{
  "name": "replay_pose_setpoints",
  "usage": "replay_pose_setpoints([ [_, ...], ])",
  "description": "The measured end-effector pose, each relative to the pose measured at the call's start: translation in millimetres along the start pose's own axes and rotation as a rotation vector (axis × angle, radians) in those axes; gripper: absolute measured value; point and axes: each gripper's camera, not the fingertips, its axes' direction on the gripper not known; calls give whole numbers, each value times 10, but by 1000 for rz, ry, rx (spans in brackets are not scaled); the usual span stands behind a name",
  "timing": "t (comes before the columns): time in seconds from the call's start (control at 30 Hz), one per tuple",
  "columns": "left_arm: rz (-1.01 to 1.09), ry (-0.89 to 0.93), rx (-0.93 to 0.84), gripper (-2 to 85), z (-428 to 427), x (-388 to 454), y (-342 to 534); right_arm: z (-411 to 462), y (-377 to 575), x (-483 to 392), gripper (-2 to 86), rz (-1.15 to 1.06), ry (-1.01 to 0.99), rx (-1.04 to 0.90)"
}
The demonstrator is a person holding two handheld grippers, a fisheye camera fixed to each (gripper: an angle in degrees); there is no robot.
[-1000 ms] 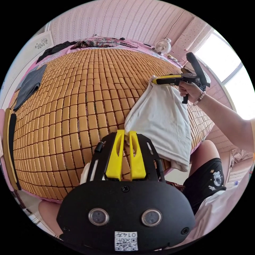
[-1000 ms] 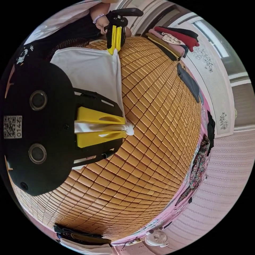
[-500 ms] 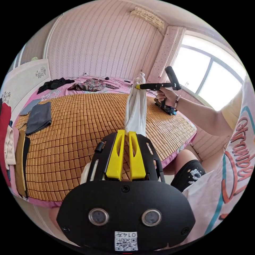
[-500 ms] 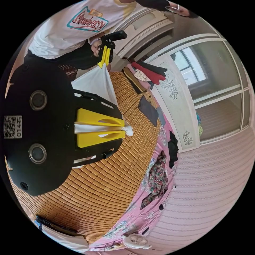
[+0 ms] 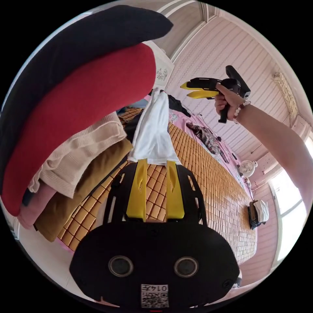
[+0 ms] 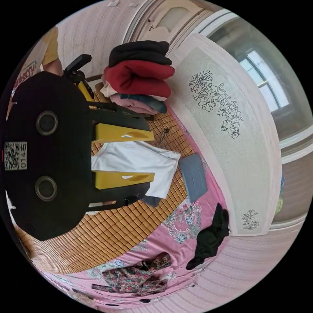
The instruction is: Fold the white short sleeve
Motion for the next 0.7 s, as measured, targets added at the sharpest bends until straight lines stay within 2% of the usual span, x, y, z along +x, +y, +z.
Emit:
replay_pose_setpoints([
  [0.1, 32, 92, -32, 74, -1, 17, 387, 306, 778, 64, 122, -4, 10, -4],
  [0.2, 81, 190, -61, 58, -30, 207, 811, 355, 2091, 238, 113, 55, 22, -61],
  [0.27, 141, 240, -80, 44, -63, 409, 1062, 115, 3344, 351, 96, 169, 107, -107],
  [0.3, 178, 280, -89, 33, -81, 564, 1224, 20, 3660, 376, 90, 215, 133, -119],
  [0.37, 253, 351, -98, 2, -84, 834, 1459, -482, 4868, 465, 80, 457, 190, -131],
  [0.43, 336, 423, -116, -5, -66, 1139, 1670, -918, 5663, 528, 76, 659, 216, -117],
  [0.57, 549, 584, -184, -8, -7, 1988, 2084, -1936, 7038, 514, 62, 988, 399, 83],
  [0.7, 771, 717, -282, 0, 170, 2904, 2477, -2468, 7740, 438, 77, 1099, 517, 278],
])
